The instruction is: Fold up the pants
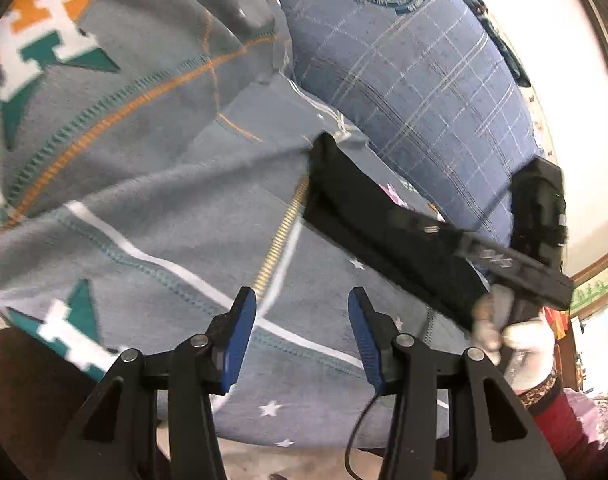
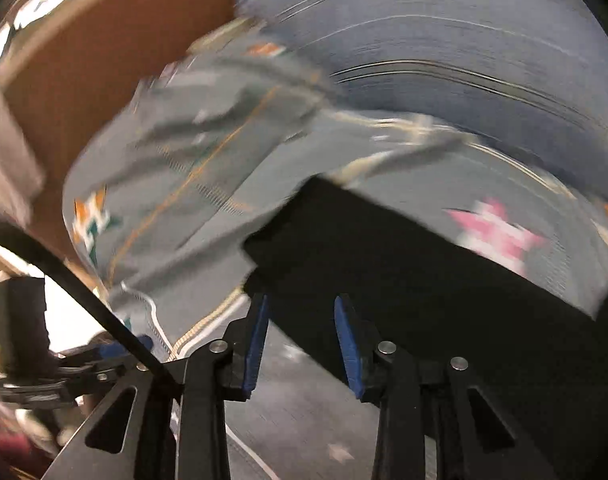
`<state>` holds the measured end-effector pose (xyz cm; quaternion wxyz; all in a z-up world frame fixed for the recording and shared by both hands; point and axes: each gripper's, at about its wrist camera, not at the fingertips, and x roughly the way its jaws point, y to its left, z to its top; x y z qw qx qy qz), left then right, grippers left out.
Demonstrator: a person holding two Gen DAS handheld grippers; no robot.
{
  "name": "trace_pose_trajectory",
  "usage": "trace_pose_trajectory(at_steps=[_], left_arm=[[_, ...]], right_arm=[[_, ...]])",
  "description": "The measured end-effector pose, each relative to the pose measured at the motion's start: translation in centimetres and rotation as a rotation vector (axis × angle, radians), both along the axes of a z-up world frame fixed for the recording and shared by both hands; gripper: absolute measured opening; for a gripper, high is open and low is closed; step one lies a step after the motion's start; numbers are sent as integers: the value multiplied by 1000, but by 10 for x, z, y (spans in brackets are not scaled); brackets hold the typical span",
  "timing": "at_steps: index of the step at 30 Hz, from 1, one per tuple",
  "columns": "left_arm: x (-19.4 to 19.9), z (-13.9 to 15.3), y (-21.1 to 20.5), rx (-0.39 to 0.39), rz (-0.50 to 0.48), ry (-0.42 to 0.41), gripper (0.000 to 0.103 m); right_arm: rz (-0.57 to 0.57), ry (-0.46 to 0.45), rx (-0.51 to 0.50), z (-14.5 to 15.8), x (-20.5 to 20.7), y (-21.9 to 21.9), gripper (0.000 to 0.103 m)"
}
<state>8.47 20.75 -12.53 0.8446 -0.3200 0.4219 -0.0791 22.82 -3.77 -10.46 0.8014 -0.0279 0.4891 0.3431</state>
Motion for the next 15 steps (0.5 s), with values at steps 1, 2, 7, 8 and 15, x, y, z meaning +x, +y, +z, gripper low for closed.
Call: trace_pose_trajectory(at_steps=[1,2,7,8,15], left_arm=[[-3,1,6,-3,10,-4,47],[-5,1,11,-8,19,-7,47],[-14,-2,33,-34,60,-14,47],[-15,-4,36,-41,67,-13,47],[-17,-8,48,-69,91,-15,47]], right_arm=[[25,-11,-24,-8,-2,16,42],[44,-31,-55,-13,-6,25,43],[82,-109,-172,-34,-6,67,43],[79,-111,-191,-38,-3,71,33],[15,-41,-91,-22,-7,60,4]])
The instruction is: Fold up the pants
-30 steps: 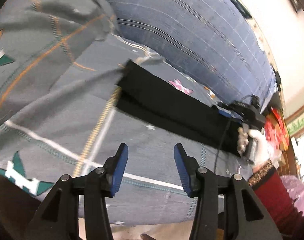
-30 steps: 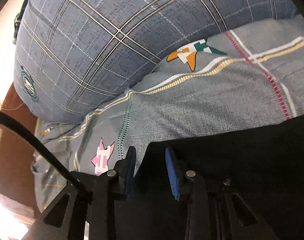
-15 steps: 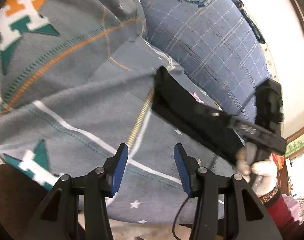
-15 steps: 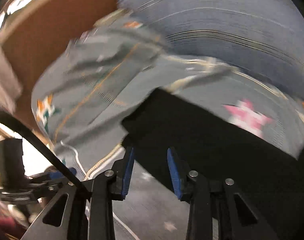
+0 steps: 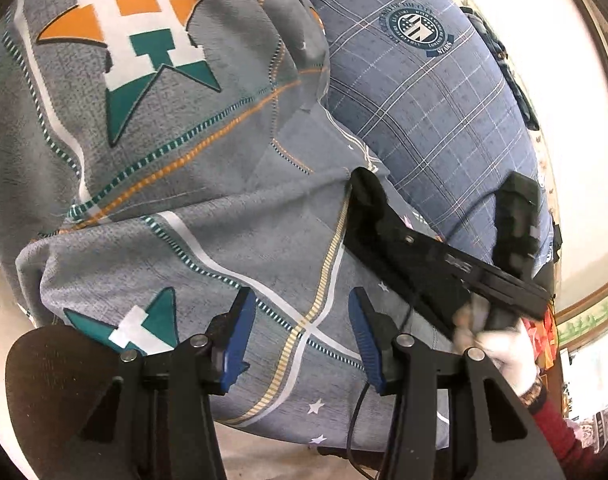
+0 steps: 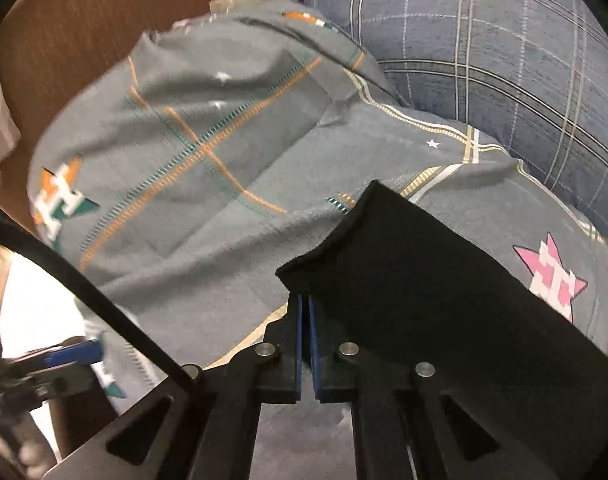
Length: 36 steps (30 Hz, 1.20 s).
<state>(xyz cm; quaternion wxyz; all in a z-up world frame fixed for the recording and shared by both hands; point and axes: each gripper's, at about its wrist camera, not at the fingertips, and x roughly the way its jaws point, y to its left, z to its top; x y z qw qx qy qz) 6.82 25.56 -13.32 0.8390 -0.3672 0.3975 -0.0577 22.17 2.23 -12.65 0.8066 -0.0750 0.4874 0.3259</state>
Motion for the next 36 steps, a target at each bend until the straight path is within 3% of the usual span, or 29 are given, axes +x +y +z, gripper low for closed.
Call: trace_pose_trajectory(at_steps=[3,6,9,13,15,19,22,26,30,32,36], left_arm=[[2,-1,0,-3,-3,-2,47],[3,-1,-4,-6,-12,0,47],[0,3,-8,4,-22,-8,48],[-6,6,-4,27,-12,-19,50],[-6,7,-3,20,-8,-22,50],[-6,9,-10,24,-31,-26,50],[-9,15,-16,59,-45,-31,51],[-15,22,-17,116,-25,-23,56],[-15,28,-19,224,4,7,57],[-10,32,-27,304,0,30,58],[1,39,-60,449,-46,72,61]], right_arm=[[22,38,27,4,-14,-4,4],[48,86,-33,-15,-19,2,5],[25,153,-22,-32,-14,0,6],[-14,147,107,-8,-12,-12,26],[-34,119,131,5,-8,-13,26],[-104,148,136,5,21,-1,26],[-195,229,86,-27,58,8,27],[-254,304,196,-29,76,-1,28],[-206,187,255,7,40,-25,36],[-197,95,235,23,7,-47,46],[-226,-63,205,38,-59,-96,54]])
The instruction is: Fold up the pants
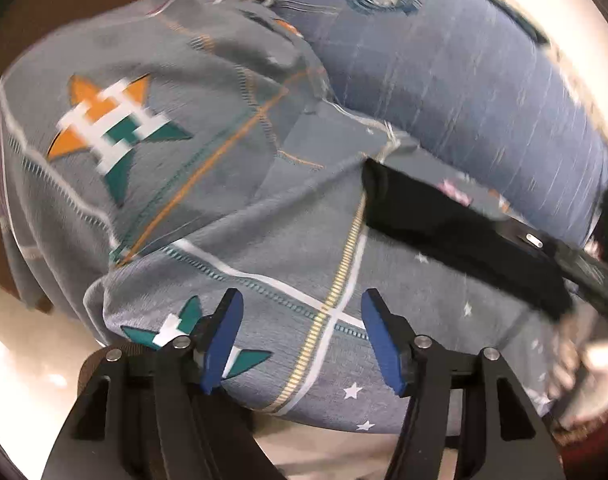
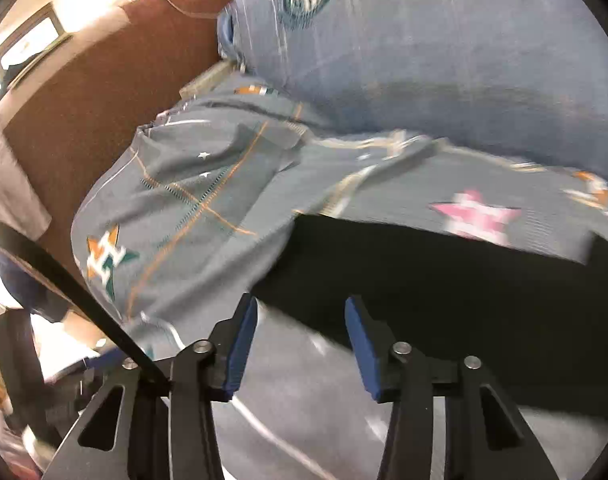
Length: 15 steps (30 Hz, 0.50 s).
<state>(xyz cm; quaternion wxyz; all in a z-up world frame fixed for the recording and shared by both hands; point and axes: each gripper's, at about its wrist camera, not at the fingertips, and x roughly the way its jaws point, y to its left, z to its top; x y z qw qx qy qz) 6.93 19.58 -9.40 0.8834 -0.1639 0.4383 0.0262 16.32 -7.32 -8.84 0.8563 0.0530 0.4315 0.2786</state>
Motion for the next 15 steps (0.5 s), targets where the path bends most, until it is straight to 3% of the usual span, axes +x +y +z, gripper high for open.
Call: trace_pose_trajectory(at_steps=[3,8,15], left_arm=[[4,7,-27,73,-39,-3,62],[9,15,-67,168,-74,-7,62],[10,26,-107,279,-114,-12,62]], right_arm=[[-82,-79,-44,2,-41,-40,63],[-182,-15,8,-16,-57,-94,64],[-211,-9,51,-27,-64,-124,64]])
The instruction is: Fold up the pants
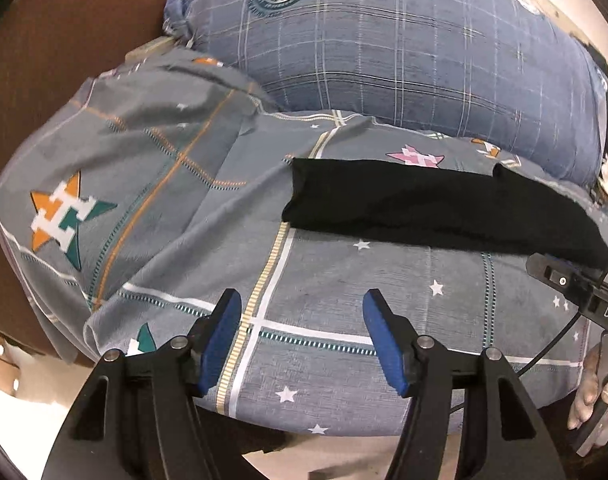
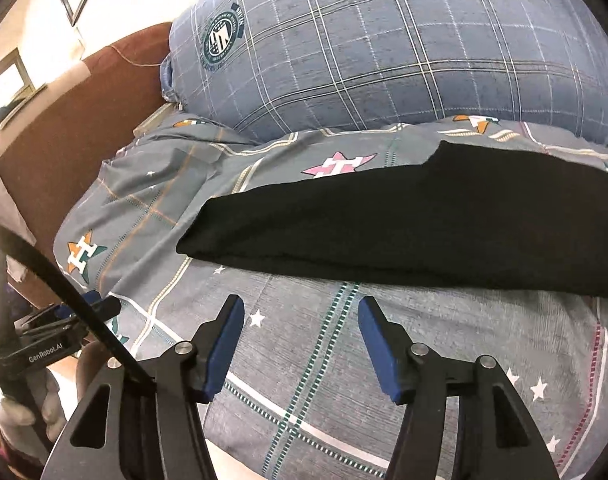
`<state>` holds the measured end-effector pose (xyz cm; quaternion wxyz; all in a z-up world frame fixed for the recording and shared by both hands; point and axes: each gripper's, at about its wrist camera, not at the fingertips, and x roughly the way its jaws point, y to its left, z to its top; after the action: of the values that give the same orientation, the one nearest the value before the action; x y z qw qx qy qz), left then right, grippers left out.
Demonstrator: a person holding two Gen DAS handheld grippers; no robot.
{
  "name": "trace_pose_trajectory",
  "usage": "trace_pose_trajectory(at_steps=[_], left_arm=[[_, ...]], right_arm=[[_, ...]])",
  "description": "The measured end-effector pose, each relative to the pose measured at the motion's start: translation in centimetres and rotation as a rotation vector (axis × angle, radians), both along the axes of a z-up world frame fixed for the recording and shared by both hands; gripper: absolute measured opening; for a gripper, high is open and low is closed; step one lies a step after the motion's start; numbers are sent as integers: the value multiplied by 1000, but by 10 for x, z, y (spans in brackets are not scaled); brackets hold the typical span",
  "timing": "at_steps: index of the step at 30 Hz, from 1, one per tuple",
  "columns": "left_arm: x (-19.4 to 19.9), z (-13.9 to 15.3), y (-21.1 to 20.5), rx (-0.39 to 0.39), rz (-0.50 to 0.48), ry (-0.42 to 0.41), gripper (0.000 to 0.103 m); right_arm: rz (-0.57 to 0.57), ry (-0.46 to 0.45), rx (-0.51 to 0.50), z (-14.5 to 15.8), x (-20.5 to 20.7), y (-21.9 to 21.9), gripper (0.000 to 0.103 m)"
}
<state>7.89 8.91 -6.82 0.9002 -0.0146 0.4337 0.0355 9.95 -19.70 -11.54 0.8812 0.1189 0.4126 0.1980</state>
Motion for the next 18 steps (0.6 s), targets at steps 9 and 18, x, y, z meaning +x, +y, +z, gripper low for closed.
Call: trace_pose_trajectory(at_steps=[9,18], left_arm=[[8,0,-20,38,-36,13,62],[12,-14,-5,-3,-7,57,63]], right_arm=[[-5,2,6,-7,-9,-11,65],[2,30,-3,-10,-4,-6,66]])
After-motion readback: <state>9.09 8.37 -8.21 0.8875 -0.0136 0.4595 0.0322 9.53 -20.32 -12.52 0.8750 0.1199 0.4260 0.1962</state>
